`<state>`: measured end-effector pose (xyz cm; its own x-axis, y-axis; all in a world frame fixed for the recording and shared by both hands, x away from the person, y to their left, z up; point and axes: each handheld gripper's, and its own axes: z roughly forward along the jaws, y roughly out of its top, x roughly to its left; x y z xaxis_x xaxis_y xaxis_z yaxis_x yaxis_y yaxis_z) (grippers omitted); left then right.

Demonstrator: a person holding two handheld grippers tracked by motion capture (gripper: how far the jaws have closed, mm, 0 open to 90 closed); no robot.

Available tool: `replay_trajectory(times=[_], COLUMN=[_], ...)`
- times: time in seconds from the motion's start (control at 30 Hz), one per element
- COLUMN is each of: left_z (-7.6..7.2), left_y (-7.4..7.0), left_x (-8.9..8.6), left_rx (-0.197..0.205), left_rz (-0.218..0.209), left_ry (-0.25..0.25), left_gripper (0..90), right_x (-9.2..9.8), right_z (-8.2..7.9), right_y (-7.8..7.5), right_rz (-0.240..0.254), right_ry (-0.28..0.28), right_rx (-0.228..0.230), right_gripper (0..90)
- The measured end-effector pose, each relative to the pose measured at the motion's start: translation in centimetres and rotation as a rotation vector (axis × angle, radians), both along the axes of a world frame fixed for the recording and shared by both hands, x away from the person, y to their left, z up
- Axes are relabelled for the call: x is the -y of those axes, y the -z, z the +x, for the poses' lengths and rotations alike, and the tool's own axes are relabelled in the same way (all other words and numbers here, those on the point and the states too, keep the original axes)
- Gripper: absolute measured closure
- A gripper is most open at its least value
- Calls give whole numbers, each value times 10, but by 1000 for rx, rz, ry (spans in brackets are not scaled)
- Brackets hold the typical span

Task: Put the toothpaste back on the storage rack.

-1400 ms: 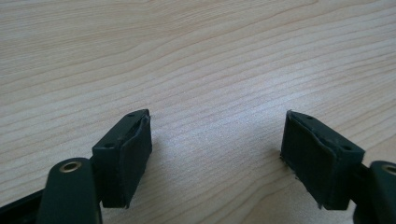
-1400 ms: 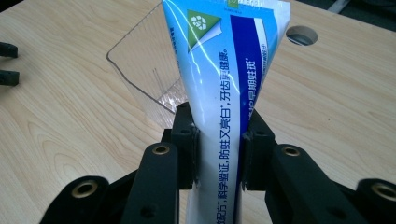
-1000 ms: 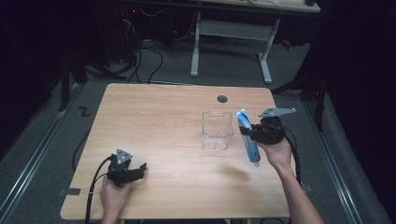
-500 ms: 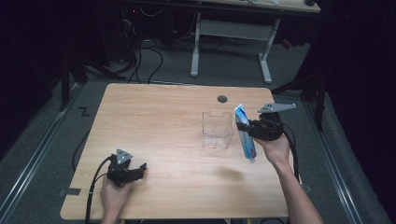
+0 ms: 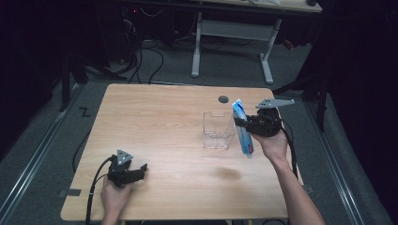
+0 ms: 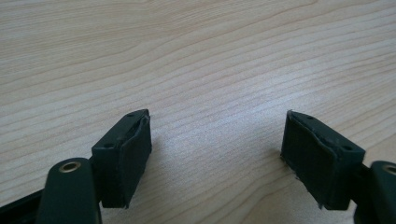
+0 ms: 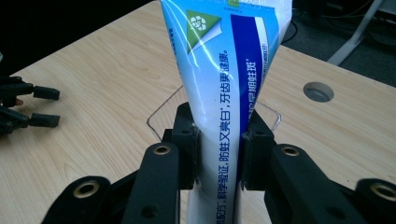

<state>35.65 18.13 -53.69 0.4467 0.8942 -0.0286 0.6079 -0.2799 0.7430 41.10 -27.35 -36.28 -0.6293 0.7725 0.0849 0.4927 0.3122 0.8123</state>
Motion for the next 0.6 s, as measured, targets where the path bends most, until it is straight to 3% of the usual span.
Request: replay_trajectory(times=[0.6], left_z=[0], left_y=[0], left_x=[0], left_rx=[0], left_rz=[-4], left_ry=[1], left_gripper=[247], right_x=[-14], right_z=[16], right_y=[-11], right_rz=[50], right_ry=[-20], right_rx=[17], right_gripper=[728])
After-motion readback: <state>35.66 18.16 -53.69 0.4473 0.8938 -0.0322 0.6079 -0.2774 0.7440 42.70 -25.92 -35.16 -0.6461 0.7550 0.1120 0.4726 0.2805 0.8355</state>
